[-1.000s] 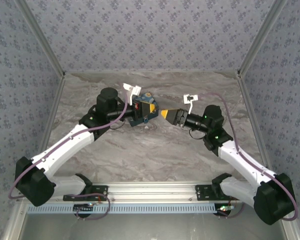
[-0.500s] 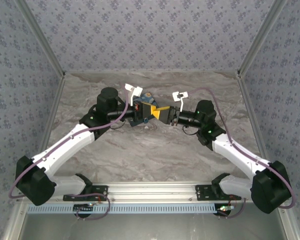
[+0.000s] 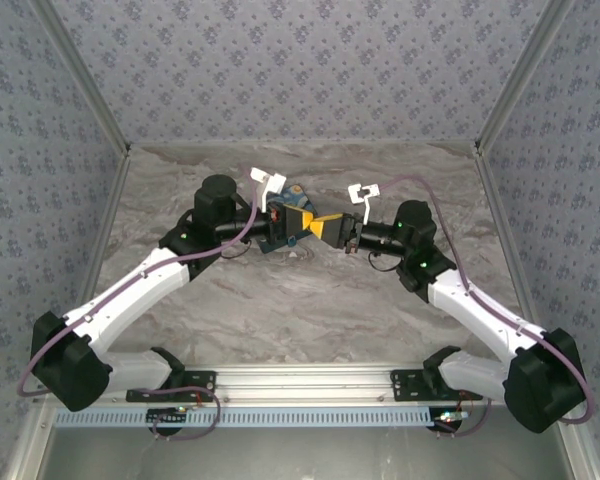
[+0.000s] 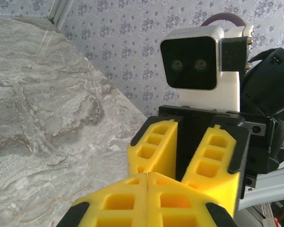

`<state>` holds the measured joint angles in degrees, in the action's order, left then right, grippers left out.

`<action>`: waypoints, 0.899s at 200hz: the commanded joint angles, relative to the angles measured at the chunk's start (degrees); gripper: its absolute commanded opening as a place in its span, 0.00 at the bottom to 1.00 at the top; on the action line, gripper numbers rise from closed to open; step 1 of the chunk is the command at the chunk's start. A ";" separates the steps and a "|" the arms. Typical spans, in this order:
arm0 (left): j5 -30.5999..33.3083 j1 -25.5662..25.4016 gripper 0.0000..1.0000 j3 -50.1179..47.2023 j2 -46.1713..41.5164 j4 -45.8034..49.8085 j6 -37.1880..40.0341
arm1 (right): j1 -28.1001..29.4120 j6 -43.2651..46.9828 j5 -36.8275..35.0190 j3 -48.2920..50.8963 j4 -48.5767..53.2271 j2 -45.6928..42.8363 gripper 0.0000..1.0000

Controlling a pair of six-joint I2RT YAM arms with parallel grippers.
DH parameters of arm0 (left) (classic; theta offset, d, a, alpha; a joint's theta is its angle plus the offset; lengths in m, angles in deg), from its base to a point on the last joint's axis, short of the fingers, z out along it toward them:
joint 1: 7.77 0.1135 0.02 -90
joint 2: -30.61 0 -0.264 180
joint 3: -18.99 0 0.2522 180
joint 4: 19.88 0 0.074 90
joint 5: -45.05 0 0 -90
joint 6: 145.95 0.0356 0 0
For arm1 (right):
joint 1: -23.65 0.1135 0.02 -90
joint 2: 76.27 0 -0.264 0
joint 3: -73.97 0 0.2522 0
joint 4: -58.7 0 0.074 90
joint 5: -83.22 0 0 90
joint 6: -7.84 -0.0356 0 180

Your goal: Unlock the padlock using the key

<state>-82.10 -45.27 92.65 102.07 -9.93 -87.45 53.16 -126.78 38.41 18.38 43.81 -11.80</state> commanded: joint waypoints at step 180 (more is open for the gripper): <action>10.31 4.22 0.88 6.88 -3.48 11.63 3.36 | -1.57 5.20 -5.40 1.25 10.19 -2.69 0.00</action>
<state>-76.61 -42.45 96.56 101.46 -3.03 -85.57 52.68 -123.00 34.94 18.38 52.16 -13.20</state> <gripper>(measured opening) 0.803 0.061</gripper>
